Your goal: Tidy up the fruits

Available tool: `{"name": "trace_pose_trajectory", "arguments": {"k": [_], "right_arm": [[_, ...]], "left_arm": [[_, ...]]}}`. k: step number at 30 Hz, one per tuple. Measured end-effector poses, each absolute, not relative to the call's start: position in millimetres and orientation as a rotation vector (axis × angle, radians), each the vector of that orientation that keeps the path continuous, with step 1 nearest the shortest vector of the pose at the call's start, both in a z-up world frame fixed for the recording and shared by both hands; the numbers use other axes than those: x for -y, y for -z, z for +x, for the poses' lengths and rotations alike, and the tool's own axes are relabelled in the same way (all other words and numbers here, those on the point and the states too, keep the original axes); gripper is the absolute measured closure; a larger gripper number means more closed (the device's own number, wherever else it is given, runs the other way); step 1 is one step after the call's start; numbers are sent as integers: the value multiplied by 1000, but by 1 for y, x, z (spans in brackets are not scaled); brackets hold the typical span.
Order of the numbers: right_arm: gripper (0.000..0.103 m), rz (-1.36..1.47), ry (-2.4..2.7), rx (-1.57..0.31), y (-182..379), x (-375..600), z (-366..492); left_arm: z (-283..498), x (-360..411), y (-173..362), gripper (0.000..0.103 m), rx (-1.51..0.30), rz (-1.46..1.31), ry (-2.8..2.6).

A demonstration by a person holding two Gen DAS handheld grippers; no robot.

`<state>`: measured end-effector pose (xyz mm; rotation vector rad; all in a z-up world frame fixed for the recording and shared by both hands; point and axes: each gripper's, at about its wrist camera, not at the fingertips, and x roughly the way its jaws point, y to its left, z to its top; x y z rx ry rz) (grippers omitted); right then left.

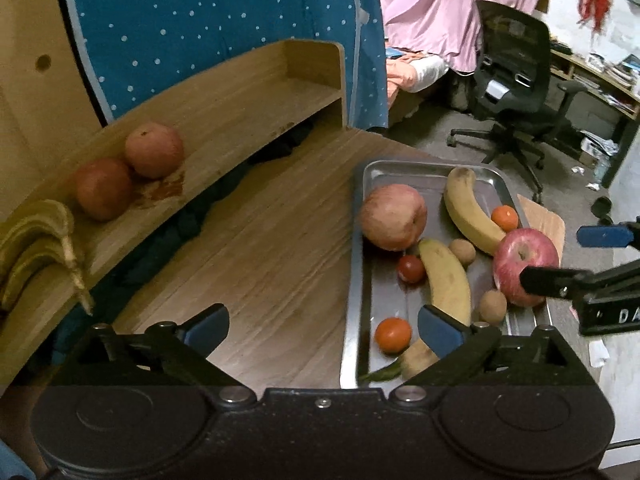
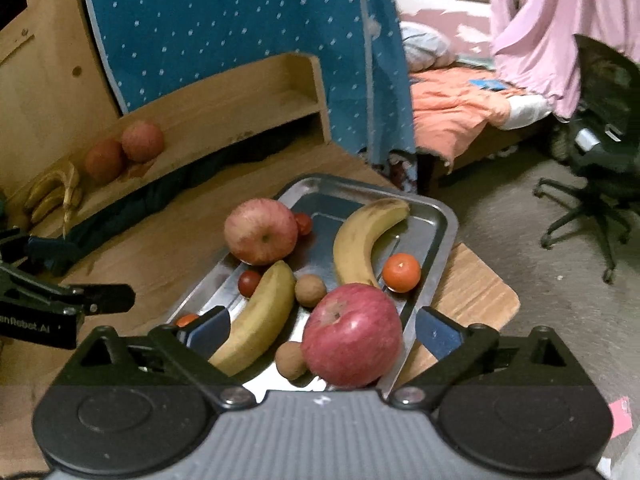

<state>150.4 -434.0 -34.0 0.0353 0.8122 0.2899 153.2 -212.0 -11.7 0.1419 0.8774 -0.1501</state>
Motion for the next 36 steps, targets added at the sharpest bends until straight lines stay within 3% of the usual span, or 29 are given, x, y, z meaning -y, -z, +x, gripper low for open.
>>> {"name": "trace_pose_trajectory", "arguments": {"k": [20, 36], "right_arm": [[0, 55, -96, -668, -5, 321, 2], [0, 95, -8, -756, 2, 291, -37]], "left_arm": [[31, 80, -6, 1, -778, 108, 201], [-2, 46, 13, 1, -816, 51, 204]]}}
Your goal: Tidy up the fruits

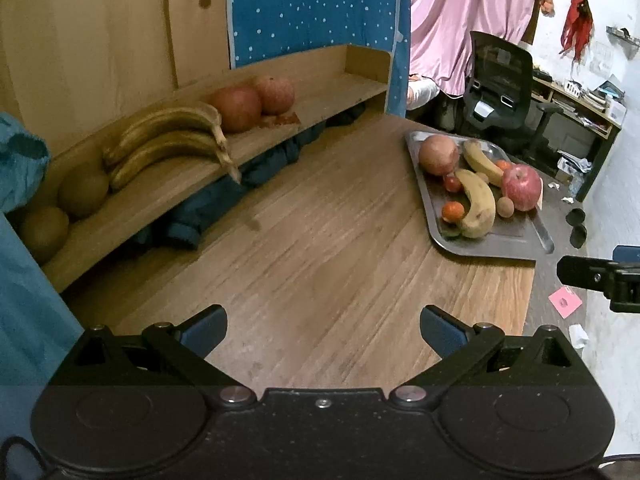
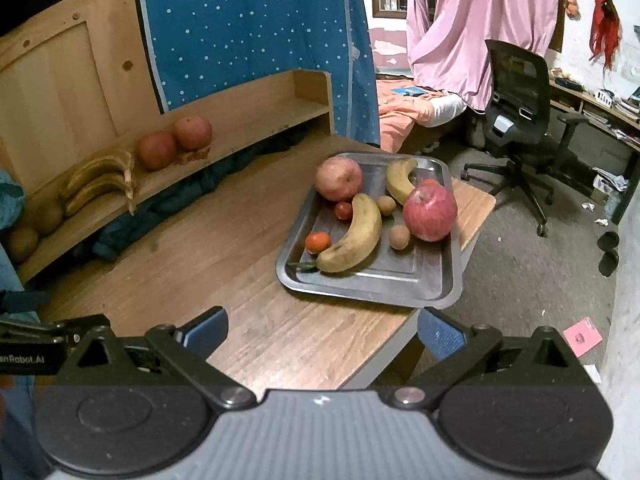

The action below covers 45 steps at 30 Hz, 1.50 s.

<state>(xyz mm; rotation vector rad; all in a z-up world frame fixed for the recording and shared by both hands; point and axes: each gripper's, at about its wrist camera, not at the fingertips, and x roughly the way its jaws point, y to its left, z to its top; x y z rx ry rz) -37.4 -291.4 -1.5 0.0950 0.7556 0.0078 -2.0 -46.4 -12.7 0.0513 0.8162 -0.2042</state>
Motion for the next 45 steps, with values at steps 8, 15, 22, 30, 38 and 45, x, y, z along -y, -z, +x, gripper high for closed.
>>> {"name": "trace_pose_trajectory", "arguments": {"k": [8, 15, 22, 30, 38, 45], "right_arm": [[0, 91, -26, -768, 9, 288, -49], [0, 106, -15, -786, 14, 289, -51], [0, 110, -18, -803, 18, 288, -52], [0, 111, -14, -806, 19, 289, -49], [0, 112, -19, -799, 20, 289, -47], [0, 108, -22, -801, 20, 288, -46]], "left_arm": [[-4, 49, 18, 1, -830, 51, 203], [-2, 49, 22, 1, -847, 54, 203], [2, 49, 25, 1, -861, 50, 200], [4, 50, 26, 1, -864, 52, 203], [6, 51, 27, 1, -860, 47, 203], [6, 52, 27, 1, -860, 48, 205]]}}
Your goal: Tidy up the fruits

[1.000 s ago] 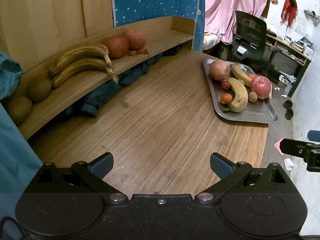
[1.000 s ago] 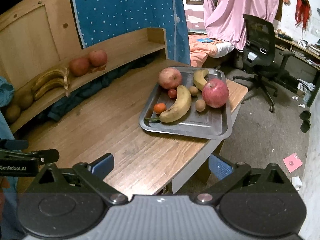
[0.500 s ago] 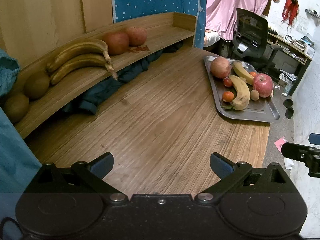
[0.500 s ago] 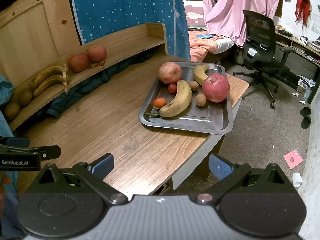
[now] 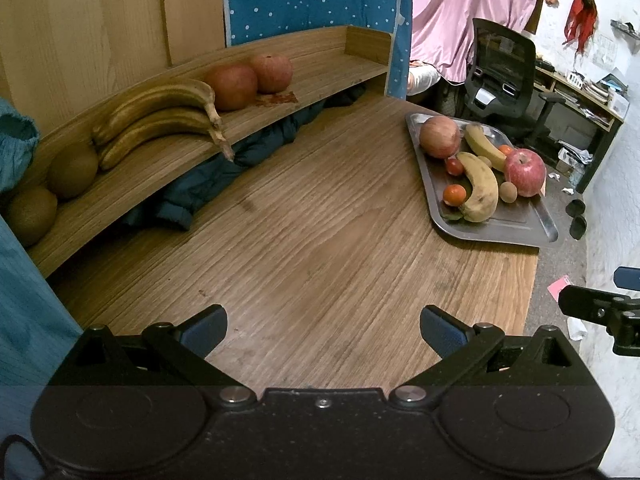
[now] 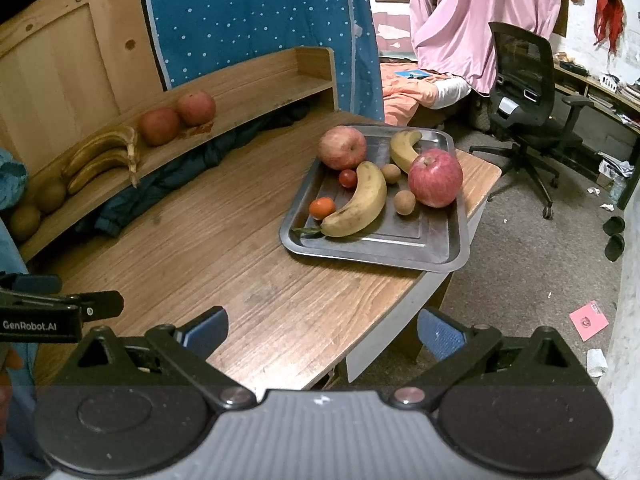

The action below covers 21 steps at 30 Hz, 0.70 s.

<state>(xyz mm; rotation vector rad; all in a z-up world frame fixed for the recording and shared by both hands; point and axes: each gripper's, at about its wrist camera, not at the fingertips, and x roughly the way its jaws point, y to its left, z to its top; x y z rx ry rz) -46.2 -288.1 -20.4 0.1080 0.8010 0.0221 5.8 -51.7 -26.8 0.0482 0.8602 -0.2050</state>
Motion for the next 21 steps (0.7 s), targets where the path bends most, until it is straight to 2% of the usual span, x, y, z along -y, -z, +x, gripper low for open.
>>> {"name": "trace_pose_trajectory", "arguments": {"k": [21], "right_arm": [[0, 85, -53, -773, 19, 289, -53]], "left_arm": [[3, 55, 26, 1, -857, 52, 208]]}}
